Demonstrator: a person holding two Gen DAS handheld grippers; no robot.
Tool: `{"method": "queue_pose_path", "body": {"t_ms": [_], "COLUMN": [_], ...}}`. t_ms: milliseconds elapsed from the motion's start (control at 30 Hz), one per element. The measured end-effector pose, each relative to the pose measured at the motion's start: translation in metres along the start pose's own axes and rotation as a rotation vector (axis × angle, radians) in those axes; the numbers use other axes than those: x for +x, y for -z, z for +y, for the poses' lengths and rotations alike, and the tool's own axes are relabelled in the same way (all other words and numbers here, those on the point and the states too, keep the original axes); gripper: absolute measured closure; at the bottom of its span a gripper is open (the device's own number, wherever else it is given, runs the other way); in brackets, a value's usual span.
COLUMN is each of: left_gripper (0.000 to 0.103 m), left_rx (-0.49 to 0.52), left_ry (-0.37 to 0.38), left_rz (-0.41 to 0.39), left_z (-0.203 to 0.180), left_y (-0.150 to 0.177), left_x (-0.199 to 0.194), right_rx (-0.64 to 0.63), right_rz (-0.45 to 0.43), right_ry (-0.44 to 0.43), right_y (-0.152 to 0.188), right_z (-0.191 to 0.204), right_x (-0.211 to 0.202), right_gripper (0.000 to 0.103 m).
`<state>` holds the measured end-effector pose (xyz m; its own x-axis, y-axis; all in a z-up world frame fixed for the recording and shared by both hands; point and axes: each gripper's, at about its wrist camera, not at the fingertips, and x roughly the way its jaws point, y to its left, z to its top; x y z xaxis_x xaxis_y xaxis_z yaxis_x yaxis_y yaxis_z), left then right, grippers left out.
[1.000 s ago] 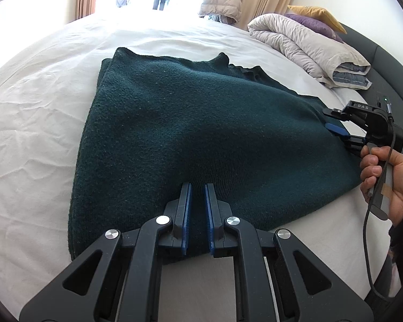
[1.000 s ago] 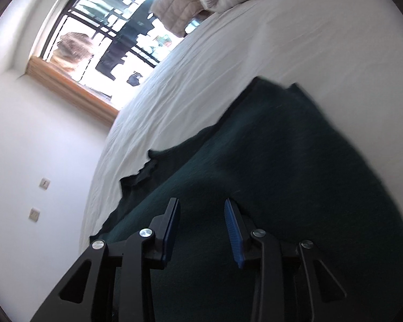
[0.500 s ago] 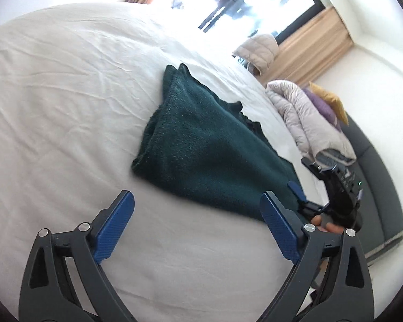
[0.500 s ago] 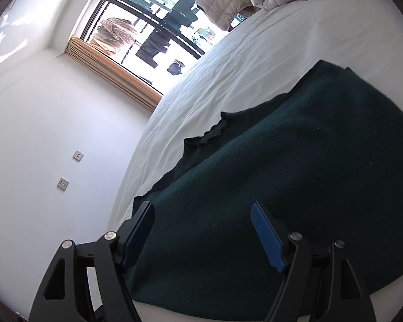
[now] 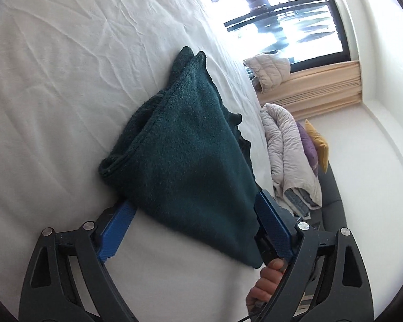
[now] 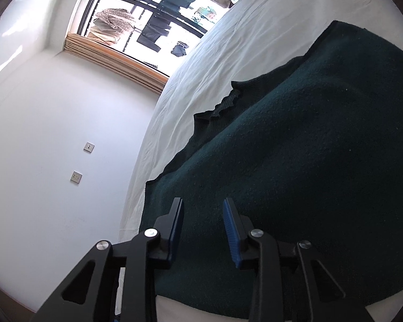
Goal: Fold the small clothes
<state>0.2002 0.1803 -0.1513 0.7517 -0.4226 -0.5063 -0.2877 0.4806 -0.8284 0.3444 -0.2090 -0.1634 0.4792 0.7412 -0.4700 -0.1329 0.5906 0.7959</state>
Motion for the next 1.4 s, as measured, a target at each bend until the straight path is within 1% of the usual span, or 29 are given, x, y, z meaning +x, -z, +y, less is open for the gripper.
{"method": "queue_pose_path", "body": {"t_ms": [33,100,133,200,233,333,367,400,433,467,600,733,833,900,933,1000,1033,1067,1100,1167,1200,1233,1300,1333,1400], "left_gripper": [0.020,0.038,0.043,0.065,0.071,0.080,0.085,0.088,0.089,0.090,0.093,0.094,0.094,0.094,0.094,0.094,0.094,0.094,0.094,0.094,0.094,0.094,0.094,0.094,0.094], "left_rx": [-0.004,-0.017,-0.027,-0.031,-0.029,-0.033,-0.029,-0.026,-0.023,-0.013,0.074,0.181,0.292,0.388,0.450,0.593,0.682,0.778,0.876,1.020,1.068,1.103,1.165,1.194,1.248], "left_ry": [0.004,0.005,0.003,-0.013,-0.013,-0.014,-0.019,-0.025,-0.027,-0.030,-0.058,-0.076,-0.084,-0.092,-0.100,-0.119,-0.134,-0.155,-0.178,-0.217,-0.234,-0.248,-0.288,-0.308,-0.339], "left_rz": [0.004,0.010,0.013,0.014,0.018,0.030,0.028,0.028,0.025,0.019,-0.008,-0.041,-0.069,-0.088,-0.096,-0.099,-0.096,-0.093,-0.086,-0.068,-0.053,-0.035,0.005,0.031,0.073], "left_z": [-0.002,-0.001,0.001,0.003,0.004,0.007,0.007,0.007,0.006,0.004,-0.015,-0.051,-0.088,-0.119,-0.137,-0.172,-0.192,-0.210,-0.225,-0.243,-0.248,-0.249,-0.246,-0.242,-0.233], "left_y": [-0.002,-0.005,-0.006,-0.008,-0.009,-0.013,-0.014,-0.016,-0.019,-0.020,-0.027,-0.029,-0.026,-0.022,-0.019,-0.008,0.002,0.014,0.027,0.056,0.070,0.082,0.105,0.116,0.134], "left_x": [0.006,0.016,0.021,0.028,0.033,0.043,0.045,0.048,0.050,0.051,0.054,0.055,0.054,0.057,0.062,0.068,0.075,0.084,0.095,0.119,0.132,0.144,0.167,0.178,0.195], "right_rx": [-0.004,-0.013,-0.021,-0.035,-0.043,-0.038,-0.038,-0.039,-0.038,-0.043,-0.042,-0.051,-0.048,-0.062,-0.069,-0.033,0.001,0.027,0.048,0.074,0.081,0.097,0.155,0.183,0.201], "right_rz": [0.005,0.025,0.038,0.058,0.073,0.101,0.116,0.132,0.145,0.156,0.167,0.167,0.163,0.168,0.177,0.201,0.199,0.174,0.140,0.088,0.087,0.103,0.145,0.165,0.191], "right_ry": [0.010,0.021,0.033,0.053,0.065,0.108,0.130,0.157,0.187,0.213,0.214,0.215,0.197,0.189,0.177,0.109,0.060,0.010,-0.038,-0.108,-0.142,-0.190,-0.278,-0.301,-0.343], "right_y": [-0.002,-0.006,-0.008,-0.012,-0.014,-0.018,-0.019,-0.019,-0.018,-0.017,-0.016,-0.014,-0.012,-0.012,-0.014,-0.022,-0.028,-0.036,-0.045,-0.061,-0.068,-0.073,-0.078,-0.079,-0.078], "right_z": [0.000,0.002,0.004,0.007,0.008,0.004,0.001,-0.001,-0.004,-0.007,-0.014,-0.020,-0.024,-0.024,-0.023,-0.026,-0.029,-0.032,-0.035,-0.041,-0.044,-0.047,-0.060,-0.066,-0.073], "right_x": [0.002,0.007,0.010,0.019,0.024,0.038,0.043,0.048,0.053,0.057,0.059,0.061,0.059,0.058,0.056,0.048,0.038,0.025,0.011,-0.013,-0.020,-0.023,-0.022,-0.020,-0.016], "right_gripper": [0.075,0.077,0.078,0.080,0.080,0.082,0.083,0.088,0.093,0.103,0.103,0.103,0.103,0.103,0.103,0.103,0.100,0.085,0.059,0.035,0.031,0.029,0.022,0.020,0.019]}}
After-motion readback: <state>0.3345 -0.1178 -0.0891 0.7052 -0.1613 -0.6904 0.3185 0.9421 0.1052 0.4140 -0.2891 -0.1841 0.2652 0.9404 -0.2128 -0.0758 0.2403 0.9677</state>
